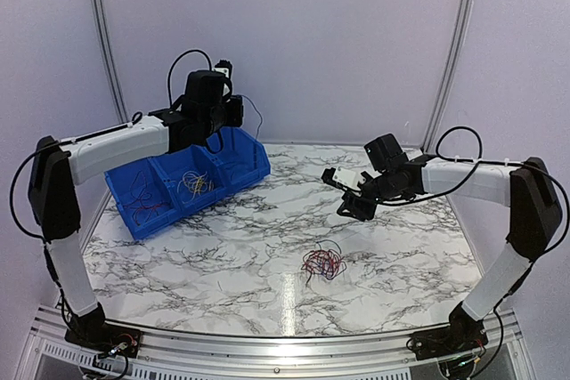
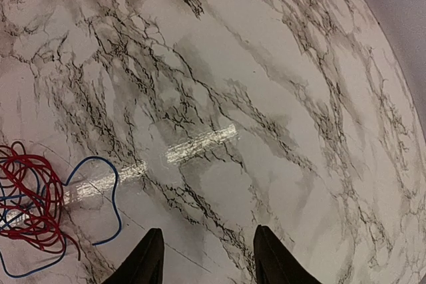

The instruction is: Untangle the cables

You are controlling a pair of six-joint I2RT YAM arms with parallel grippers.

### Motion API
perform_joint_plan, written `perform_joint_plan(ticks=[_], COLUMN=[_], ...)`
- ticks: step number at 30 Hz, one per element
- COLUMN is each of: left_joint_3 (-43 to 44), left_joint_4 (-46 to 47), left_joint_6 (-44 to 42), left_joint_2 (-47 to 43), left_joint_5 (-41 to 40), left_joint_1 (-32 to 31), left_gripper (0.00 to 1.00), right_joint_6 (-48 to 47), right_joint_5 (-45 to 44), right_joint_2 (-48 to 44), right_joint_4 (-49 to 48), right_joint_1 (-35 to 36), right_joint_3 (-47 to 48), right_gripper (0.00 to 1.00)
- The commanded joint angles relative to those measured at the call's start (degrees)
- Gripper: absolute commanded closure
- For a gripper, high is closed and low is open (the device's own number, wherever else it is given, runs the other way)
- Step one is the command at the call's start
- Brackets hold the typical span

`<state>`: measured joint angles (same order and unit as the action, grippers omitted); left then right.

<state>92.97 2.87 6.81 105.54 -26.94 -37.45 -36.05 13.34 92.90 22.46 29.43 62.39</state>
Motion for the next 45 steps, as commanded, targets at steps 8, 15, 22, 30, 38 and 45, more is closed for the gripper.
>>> perform_joint_plan(ticks=[8,15,22,30,38,45], left_joint_3=[3.63,2.42,1.74,-7.33,-20.37,-29.3], left_joint_4=[-3.58,-5.6,-7.24,-7.45,-8.69,-3.49], left_joint_6=[5.09,7.52,7.77,12.25,6.94,7.75], left_joint_2=[7.73,9.15,5.61,-3.97,-13.31,-11.41], left_joint_5=[1.55,5.23,8.38,17.73,19.16,17.28], left_joint_1=[7.55,10.01,10.29,6.89,-11.17,-25.78], left_gripper=[1.0,0.73,0.55,0.52,0.48,0.49], right_joint_6=[-0.85,-0.95,-1.12,-1.11,-0.72,-0.06], right_joint_5=[-0.95,-0.86,-0.69,-0.61,-1.0,0.3], right_joint_2=[2.0,2.19,2.62,2.63,3.63,3.46], right_joint_4=[-0.94,-0.75,-0.49,-0.49,-1.11,-1.36], right_joint_1=[-0.09,-0.07,-0.03,-0.01,0.0,-0.05], right_joint_3=[0.43,0.45,0.55,0.54,0.37,0.36], right_gripper=[0.53,0.53,0.53,0.53,0.53,0.53])
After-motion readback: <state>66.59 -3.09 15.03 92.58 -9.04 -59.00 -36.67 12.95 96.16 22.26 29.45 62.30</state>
